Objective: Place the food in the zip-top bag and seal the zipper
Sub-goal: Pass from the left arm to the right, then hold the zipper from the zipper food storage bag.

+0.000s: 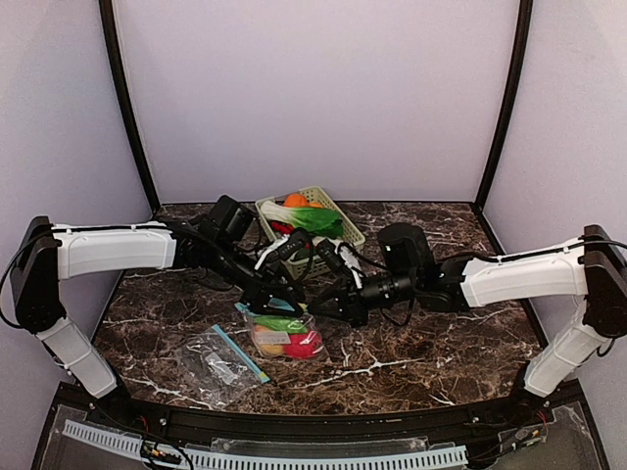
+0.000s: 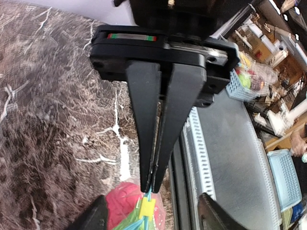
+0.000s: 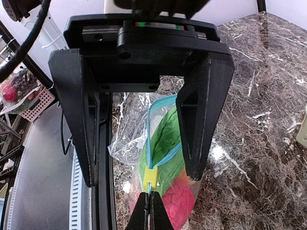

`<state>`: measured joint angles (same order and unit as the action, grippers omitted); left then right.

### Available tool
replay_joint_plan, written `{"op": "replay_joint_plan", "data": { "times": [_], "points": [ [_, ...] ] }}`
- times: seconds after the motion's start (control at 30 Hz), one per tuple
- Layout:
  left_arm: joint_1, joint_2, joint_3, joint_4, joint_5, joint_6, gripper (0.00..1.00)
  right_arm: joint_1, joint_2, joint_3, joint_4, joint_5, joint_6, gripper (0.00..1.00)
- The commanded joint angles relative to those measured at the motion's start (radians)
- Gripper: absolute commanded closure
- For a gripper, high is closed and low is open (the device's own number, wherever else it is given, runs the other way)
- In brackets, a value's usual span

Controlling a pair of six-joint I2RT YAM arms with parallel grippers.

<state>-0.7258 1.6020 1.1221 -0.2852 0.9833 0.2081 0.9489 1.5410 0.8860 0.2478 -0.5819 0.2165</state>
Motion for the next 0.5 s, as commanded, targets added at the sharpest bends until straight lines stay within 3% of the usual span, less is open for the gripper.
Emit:
{"op": "replay_joint_plan", "data": {
  "times": [0.0,0.1,0.2,0.47],
  "points": [
    [-0.005,-0.039,0.005,0.024,0.003,-0.018,0.29,0.005,-0.010,0.038,-0.034,-0.048,-0.066,1.00],
    [-0.006,-0.039,-0.007,0.056,0.012,-0.041,0.32,0.005,-0.009,0.047,-0.067,-0.053,-0.082,1.00],
    [-0.006,-0.027,-0.001,0.054,0.015,-0.045,0.43,0.005,-0.006,0.050,-0.080,-0.052,-0.085,1.00],
    [-0.034,0.011,0.027,-0.017,-0.005,0.000,0.61,0.005,-0.005,0.052,-0.079,-0.049,-0.081,1.00]
  ]
}}
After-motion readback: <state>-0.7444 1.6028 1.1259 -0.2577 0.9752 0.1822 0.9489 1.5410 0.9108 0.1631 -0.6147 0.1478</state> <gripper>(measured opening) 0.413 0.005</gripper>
